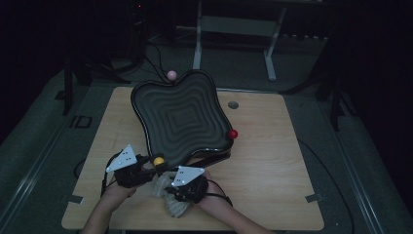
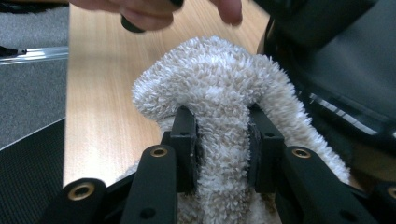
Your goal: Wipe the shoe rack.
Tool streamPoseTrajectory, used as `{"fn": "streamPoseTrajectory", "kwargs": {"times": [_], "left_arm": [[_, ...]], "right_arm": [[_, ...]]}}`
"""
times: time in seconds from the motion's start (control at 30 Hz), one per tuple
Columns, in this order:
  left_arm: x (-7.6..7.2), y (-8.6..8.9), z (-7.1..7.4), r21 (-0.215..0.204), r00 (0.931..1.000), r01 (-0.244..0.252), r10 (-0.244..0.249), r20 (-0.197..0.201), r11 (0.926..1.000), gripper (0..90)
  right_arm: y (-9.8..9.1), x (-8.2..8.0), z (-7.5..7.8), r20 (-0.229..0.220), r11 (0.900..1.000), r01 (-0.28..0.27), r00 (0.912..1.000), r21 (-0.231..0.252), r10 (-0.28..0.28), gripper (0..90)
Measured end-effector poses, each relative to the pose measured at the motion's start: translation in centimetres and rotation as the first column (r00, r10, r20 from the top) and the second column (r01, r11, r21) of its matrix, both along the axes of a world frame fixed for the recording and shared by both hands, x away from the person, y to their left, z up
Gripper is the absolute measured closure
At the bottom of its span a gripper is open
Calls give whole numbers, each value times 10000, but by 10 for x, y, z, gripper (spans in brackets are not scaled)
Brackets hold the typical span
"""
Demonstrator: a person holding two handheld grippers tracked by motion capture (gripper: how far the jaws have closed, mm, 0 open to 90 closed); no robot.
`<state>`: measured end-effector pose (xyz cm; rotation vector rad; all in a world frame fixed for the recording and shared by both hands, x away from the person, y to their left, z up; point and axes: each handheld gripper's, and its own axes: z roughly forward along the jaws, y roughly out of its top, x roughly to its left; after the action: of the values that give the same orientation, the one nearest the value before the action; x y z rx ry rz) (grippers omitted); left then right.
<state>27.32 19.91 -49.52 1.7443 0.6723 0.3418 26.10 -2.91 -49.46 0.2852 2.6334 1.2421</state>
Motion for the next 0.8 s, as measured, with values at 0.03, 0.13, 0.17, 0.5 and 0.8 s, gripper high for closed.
{"fn": "streamPoseTrajectory", "kwargs": {"times": [0.03,0.13,0.17,0.5,0.8], "left_arm": [[0,0,0,20,10000,7,-7,-10,10000,597],[0,0,0,-13,10000,-35,35,-2,10000,597],[0,0,0,-11,10000,-26,26,-2,10000,597],[-1,0,0,-4,10000,-19,19,31,10000,596],[0,0,0,5,10000,63,-63,19,10000,596]], "right_arm": [[-2,-1,4,80,9999,31,10000,128,-32,683],[-7,2,9,-59,9994,119,9999,332,-117,686],[-8,4,7,-171,9994,144,9998,323,-138,685],[-22,3,12,96,9978,559,9984,348,-563,682],[-31,7,12,114,9977,669,9977,-123,-668,679]]}}
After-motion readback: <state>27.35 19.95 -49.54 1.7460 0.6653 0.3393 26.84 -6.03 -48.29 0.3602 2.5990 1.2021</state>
